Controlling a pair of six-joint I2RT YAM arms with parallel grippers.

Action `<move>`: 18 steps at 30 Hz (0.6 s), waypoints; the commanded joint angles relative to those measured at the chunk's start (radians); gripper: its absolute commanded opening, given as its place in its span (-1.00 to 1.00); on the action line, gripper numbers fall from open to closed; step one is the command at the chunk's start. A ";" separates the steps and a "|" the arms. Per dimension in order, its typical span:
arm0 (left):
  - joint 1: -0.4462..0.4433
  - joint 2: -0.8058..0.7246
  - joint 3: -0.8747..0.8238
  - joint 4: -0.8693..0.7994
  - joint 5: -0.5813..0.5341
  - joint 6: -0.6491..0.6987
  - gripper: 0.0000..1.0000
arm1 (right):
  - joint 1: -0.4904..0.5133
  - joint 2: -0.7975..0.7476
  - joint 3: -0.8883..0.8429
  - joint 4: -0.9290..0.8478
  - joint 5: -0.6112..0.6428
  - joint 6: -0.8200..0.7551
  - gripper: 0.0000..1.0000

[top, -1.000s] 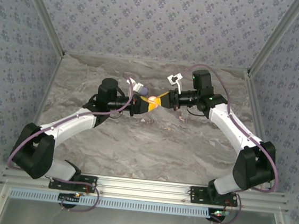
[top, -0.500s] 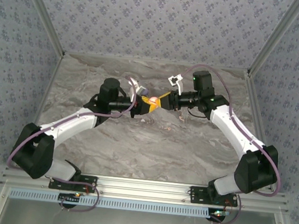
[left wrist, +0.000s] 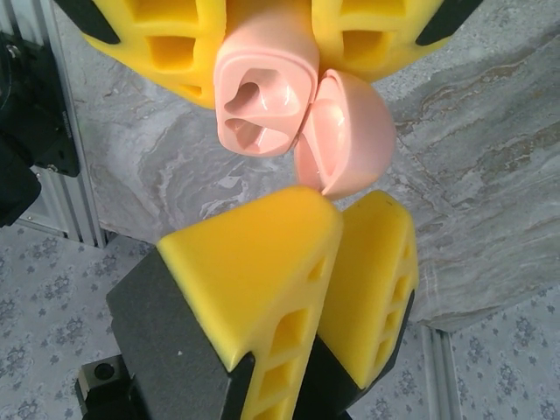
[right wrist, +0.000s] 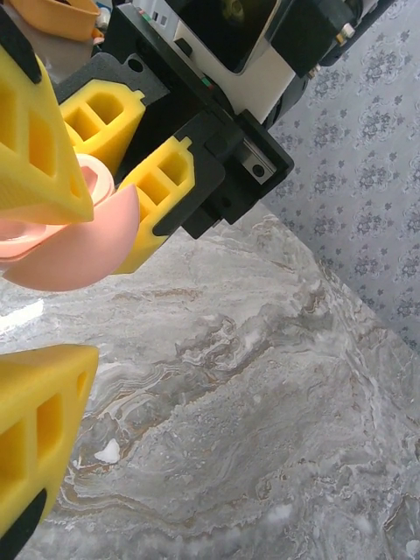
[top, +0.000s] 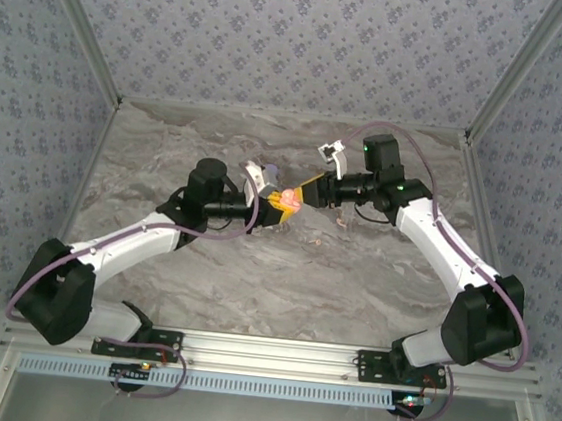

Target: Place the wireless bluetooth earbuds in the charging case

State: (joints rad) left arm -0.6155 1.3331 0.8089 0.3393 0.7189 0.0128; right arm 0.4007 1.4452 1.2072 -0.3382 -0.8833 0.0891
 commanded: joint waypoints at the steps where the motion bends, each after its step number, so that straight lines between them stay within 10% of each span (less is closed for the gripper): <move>1: -0.009 -0.032 0.012 0.041 0.002 0.047 -0.83 | 0.000 -0.025 0.016 -0.040 0.038 -0.017 -0.16; 18: -0.009 -0.036 -0.075 0.177 -0.115 -0.040 -0.81 | -0.110 -0.057 -0.067 -0.201 0.560 0.088 -0.02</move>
State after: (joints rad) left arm -0.6174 1.3273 0.7395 0.4316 0.6079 0.0082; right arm 0.3302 1.3479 1.1648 -0.4377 -0.4362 0.1398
